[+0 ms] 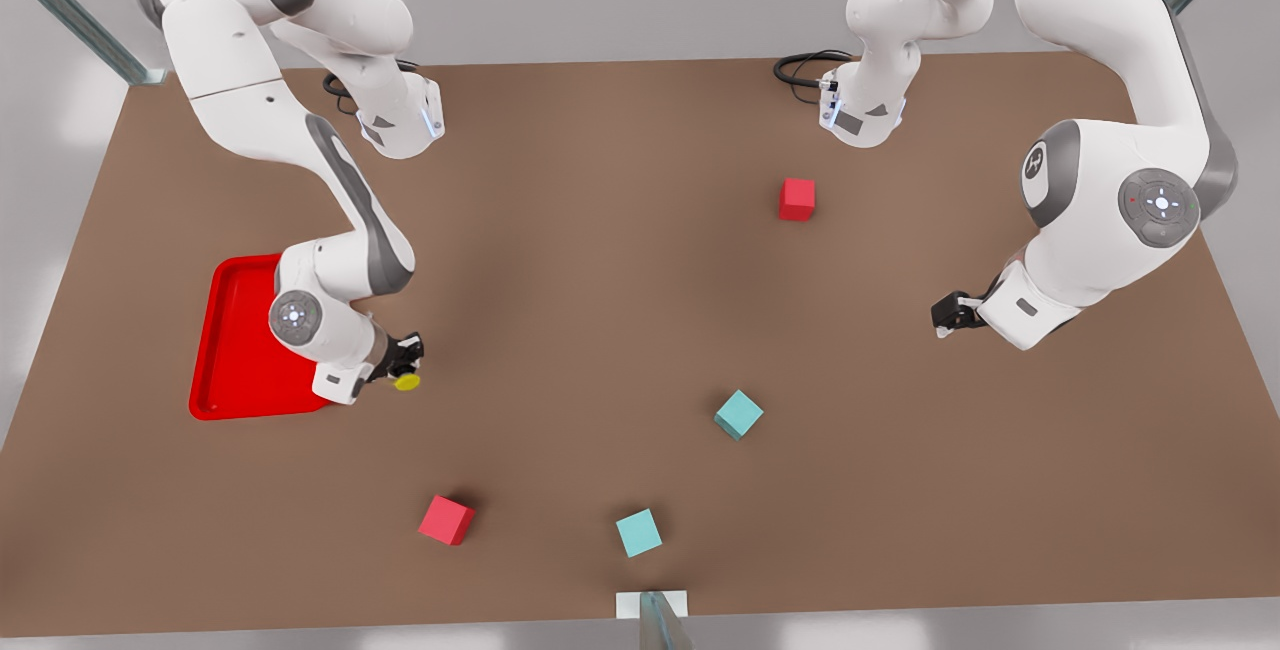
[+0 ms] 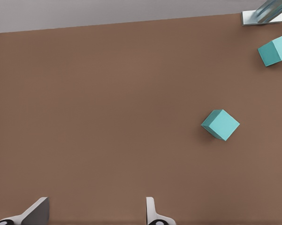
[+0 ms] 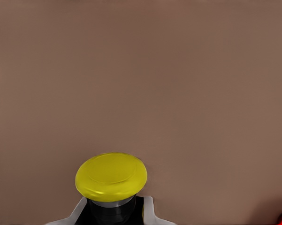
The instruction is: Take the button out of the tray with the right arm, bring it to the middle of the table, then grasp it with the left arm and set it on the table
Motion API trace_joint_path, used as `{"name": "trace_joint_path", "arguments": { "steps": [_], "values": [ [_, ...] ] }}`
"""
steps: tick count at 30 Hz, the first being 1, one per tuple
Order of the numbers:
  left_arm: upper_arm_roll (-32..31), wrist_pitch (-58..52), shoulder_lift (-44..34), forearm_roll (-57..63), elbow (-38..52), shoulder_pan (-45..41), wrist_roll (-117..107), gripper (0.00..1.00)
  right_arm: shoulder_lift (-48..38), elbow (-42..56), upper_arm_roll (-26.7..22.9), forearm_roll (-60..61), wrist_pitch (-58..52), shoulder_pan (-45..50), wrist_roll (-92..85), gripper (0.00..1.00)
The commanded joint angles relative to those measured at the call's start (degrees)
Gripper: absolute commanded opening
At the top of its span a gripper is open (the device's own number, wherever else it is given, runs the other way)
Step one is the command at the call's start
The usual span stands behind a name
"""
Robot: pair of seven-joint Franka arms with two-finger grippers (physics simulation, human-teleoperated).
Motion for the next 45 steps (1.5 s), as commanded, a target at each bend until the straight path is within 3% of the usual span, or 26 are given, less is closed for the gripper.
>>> {"name": "trace_joint_path", "arguments": {
  "steps": [1,7,19,22,25,28,32,33,34,38,39,41,43,45],
  "values": [
    [0.0,-0.1,-0.1,0.0,0.0,0.0,0.0,1.0,0.1,0.6,0.0,-0.5,-0.8,1.7,20.7,0.42],
    [0.0,-0.1,-0.1,0.0,0.0,0.0,0.0,1.0,4.8,9.8,-0.2,-0.4,-3.7,12.4,37.7,0.42],
    [0.0,-0.3,-0.1,0.0,-0.1,-0.2,0.0,1.0,19.7,33.8,-0.5,-0.7,-14.2,24.9,60.1,0.42],
    [0.0,-0.1,0.0,0.0,-0.1,-0.2,0.0,1.0,25.3,43.1,-2.5,0.0,-17.9,29.0,64.7,0.42],
    [0.0,-0.2,0.1,0.0,-0.1,-0.2,0.0,1.0,29.5,49.7,-10.5,6.5,-18.0,35.9,66.2,0.42],
    [0.0,-0.2,0.4,0.0,-0.1,-0.2,0.0,1.0,37.4,61.5,-11.6,9.1,-22.8,38.4,69.1,0.42],
    [0.0,-0.1,1.1,0.0,-0.1,-0.2,0.0,1.0,40.8,64.0,-15.1,16.8,-22.8,39.8,69.5,0.43],
    [0.0,0.0,1.2,0.0,-0.1,-0.2,0.0,1.0,41.2,64.1,-15.1,16.8,-22.8,39.8,69.5,0.45],
    [0.0,0.0,1.2,0.0,-0.1,-0.2,0.0,1.0,41.6,64.1,-15.1,16.8,-22.8,39.8,70.3,0.64],
    [0.0,0.1,1.3,0.0,-0.1,-0.1,0.0,1.0,41.8,64.1,-15.1,16.8,-22.8,39.9,71.9,0.72],
    [0.0,0.1,1.3,0.0,-0.1,-0.1,0.0,1.0,41.8,64.1,-15.1,16.8,-22.8,39.9,71.9,0.97],
    [0.0,0.2,1.5,0.0,0.0,-0.1,0.0,1.0,39.4,63.8,-15.0,16.8,-23.0,39.1,68.6,1.0],
    [-0.4,-0.8,1.3,-0.2,0.9,-2.7,-2.5,1.0,30.0,63.6,-15.1,15.9,-30.0,38.4,66.0,1.0],
    [-0.4,-1.5,7.6,0.0,4.6,-19.9,-33.5,1.0,20.4,63.6,-15.1,15.7,-43.5,26.9,42.4,1.0]
  ]
}}
